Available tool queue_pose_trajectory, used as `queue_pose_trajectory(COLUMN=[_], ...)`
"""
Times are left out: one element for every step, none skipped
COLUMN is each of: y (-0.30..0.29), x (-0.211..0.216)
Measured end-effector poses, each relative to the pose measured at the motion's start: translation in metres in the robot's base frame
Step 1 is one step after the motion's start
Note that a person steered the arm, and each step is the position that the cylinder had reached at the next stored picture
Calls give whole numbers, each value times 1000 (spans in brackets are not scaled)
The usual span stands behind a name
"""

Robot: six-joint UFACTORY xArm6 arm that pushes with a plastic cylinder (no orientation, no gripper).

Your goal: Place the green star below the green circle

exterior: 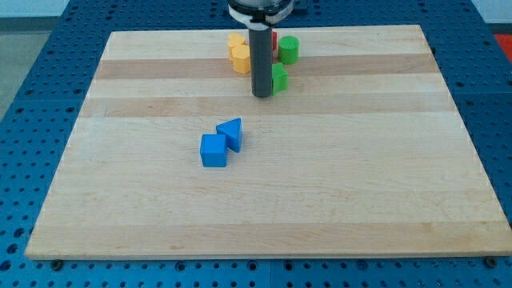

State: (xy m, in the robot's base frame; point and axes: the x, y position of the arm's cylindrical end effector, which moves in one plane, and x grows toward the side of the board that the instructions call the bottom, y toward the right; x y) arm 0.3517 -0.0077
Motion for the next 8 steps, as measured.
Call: queue_pose_trajectory(y=[1, 7, 19, 29, 31, 28, 13, -10], x=[-10, -16, -16, -22, -24, 11, 62, 97])
